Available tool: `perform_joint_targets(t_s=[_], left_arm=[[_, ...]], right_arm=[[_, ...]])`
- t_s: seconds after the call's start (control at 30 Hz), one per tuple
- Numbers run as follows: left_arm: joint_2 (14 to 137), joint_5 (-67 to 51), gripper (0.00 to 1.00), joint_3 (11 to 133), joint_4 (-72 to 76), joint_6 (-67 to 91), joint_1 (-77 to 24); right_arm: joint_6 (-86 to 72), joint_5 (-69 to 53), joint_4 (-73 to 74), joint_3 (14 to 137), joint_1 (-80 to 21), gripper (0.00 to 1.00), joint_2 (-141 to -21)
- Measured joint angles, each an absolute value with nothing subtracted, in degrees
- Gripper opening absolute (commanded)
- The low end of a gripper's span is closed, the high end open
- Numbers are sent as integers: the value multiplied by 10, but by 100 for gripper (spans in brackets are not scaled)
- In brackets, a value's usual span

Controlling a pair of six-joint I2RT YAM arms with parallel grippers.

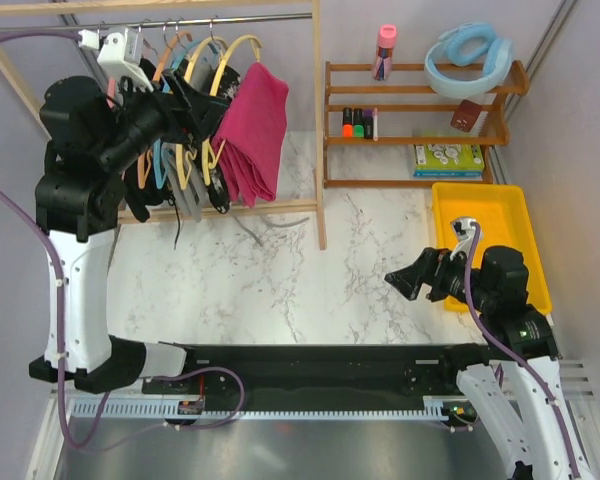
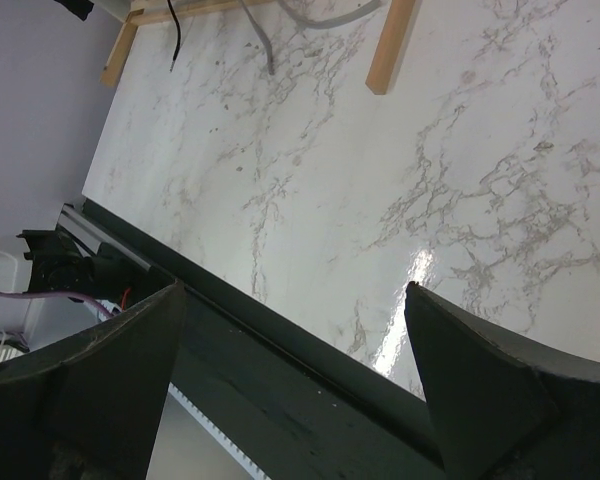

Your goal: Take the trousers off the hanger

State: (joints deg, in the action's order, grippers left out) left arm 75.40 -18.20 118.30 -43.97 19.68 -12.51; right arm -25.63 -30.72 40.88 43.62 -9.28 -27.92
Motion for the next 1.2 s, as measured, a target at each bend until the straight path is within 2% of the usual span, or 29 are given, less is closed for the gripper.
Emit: perform_joint_targets(t_s=[0.13,0.27,1.2], left_arm=[[819,-133,75,1272,-472,138,-125],[865,-92,73,1297,-493,88,-125],[952,-31,55,1290,-490,52,-146]], right_arm=[[-256,-313,412,437,-93,98,-279],[-257,-314,412,442,-93,98,-277],[-285,-317,419,451,-93,98,-251]])
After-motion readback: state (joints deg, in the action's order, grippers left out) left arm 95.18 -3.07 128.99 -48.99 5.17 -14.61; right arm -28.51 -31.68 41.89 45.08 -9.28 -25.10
